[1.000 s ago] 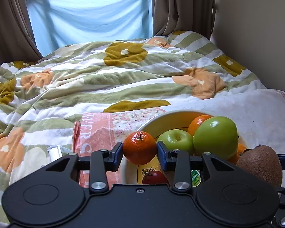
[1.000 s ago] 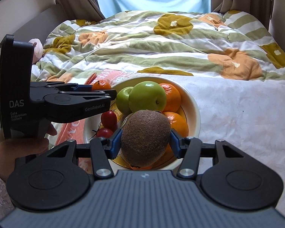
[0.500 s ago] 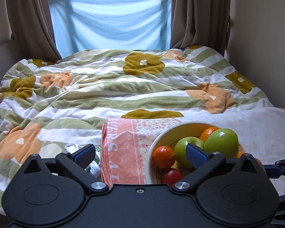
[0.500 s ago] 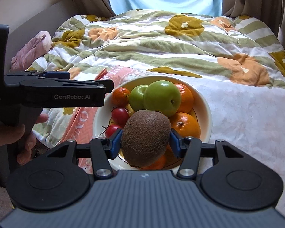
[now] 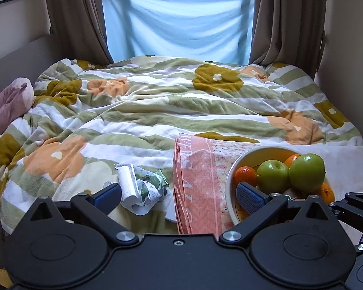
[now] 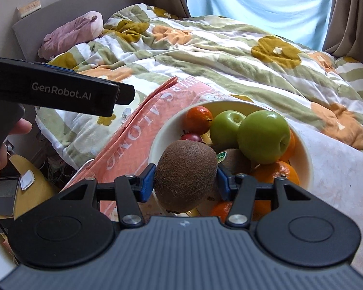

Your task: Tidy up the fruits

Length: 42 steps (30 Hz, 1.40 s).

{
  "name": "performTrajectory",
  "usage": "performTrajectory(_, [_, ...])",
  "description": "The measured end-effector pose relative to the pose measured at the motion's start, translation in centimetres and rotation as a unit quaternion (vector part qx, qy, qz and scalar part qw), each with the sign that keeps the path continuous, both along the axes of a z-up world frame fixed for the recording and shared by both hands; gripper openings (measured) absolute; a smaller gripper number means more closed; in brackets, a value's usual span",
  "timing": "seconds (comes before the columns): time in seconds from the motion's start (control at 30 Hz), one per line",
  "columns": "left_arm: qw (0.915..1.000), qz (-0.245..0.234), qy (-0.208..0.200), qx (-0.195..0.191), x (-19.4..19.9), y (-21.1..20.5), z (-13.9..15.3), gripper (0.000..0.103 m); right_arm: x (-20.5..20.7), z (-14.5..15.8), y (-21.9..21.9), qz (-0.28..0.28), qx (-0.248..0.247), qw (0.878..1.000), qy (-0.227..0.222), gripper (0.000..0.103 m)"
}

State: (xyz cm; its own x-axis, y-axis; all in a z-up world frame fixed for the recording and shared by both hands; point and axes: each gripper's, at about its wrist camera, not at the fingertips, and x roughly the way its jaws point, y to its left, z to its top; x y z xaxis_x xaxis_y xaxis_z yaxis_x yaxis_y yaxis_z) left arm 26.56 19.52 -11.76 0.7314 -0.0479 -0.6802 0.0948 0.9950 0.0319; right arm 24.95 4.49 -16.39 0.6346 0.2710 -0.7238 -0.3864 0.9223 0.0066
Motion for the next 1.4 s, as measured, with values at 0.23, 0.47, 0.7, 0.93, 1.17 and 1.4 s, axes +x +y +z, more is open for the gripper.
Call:
performTrajectory(0.23, [1.0000, -0.001, 0.002, -0.002, -0.2, 0.2, -0.4, 0.103, -1.7, -0.5, 1.2, 0.025, -0.064, 0.996, -0.062, 0.101])
performTrajectory(0.47, [0.9999, -0.005, 0.000, -0.009, -0.6, 0.1, 0.5, 0.103, -1.9, 0.6, 0.1, -0.008, -0.043, 0.997, -0.056, 0.103])
performTrajectory(0.7, [0.9994, -0.005, -0.035, -0.002, -2.8, -1.5, 3.6, 0.103, -3.6, 4.2, -2.7, -0.035, -0.010, 0.997, -0.067, 0.103])
performTrajectory(0.93, [0.9974, -0.003, -0.072, -0.009, -7.7, -4.9, 7.6, 0.103, -7.7, 9.5, -8.2, -0.069, 0.013, 0.993, -0.093, 0.103])
performTrajectory(1.17, [0.9945, -0.020, -0.092, -0.045, -13.1, -8.6, 11.0, 0.103, -13.2, 14.4, -14.8, -0.131, 0.032, 0.986, -0.101, 0.103])
performTrajectory(1.4, [0.9918, -0.006, -0.049, -0.118, -16.9, -10.2, 10.3, 0.103, -17.6, 15.4, -18.4, -0.186, -0.005, 0.978, -0.097, 0.103])
